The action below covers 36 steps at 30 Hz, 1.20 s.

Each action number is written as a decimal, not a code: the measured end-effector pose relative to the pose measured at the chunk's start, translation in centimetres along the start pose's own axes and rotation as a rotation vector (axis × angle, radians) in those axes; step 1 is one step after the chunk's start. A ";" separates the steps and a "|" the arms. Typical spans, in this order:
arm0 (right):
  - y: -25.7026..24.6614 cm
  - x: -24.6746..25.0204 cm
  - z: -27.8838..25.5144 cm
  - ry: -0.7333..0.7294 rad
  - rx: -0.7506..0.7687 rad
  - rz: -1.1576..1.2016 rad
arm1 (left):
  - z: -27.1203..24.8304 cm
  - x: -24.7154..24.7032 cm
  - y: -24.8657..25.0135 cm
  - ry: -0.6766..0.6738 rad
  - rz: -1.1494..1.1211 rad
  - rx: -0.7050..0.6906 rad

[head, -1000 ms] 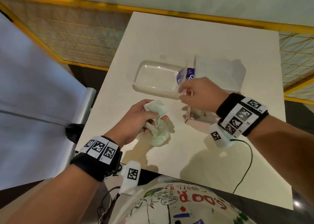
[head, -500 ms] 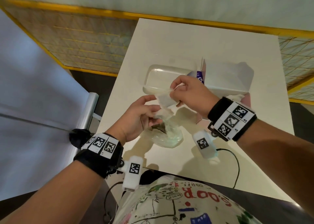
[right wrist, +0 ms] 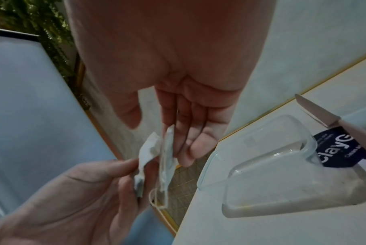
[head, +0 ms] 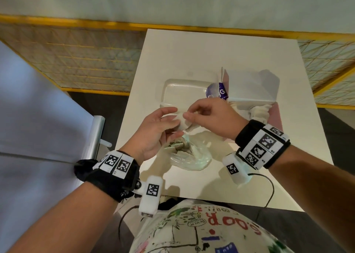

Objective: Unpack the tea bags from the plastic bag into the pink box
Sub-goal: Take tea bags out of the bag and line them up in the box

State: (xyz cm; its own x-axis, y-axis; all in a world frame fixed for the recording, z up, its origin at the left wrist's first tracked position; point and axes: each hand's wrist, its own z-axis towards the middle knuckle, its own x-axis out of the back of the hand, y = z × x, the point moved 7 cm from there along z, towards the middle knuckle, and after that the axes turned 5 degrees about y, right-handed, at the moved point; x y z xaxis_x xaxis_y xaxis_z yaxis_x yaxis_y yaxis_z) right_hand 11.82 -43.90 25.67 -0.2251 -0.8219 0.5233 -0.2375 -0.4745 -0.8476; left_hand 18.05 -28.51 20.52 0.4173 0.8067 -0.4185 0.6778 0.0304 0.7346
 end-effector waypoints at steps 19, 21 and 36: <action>7.8 13.7 -0.7 0.043 -0.110 -0.318 | 6.8 -15.2 -1.7 -0.109 1.097 -0.467; 9.7 15.0 -0.6 0.017 -0.124 -0.369 | 8.0 -17.5 -2.8 -0.136 1.172 -0.477; 20.4 14.5 -1.4 -0.281 -0.177 -0.693 | 13.0 -20.9 -9.6 -0.231 2.079 -0.459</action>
State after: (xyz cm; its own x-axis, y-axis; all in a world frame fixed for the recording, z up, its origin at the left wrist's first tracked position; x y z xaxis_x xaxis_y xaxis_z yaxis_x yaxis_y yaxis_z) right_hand 2.38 -65.09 16.11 0.2732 -0.4154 0.8677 -0.3902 -0.8723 -0.2947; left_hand 10.71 -53.30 15.31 0.2426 -0.2176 0.9454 -0.8869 -0.4447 0.1253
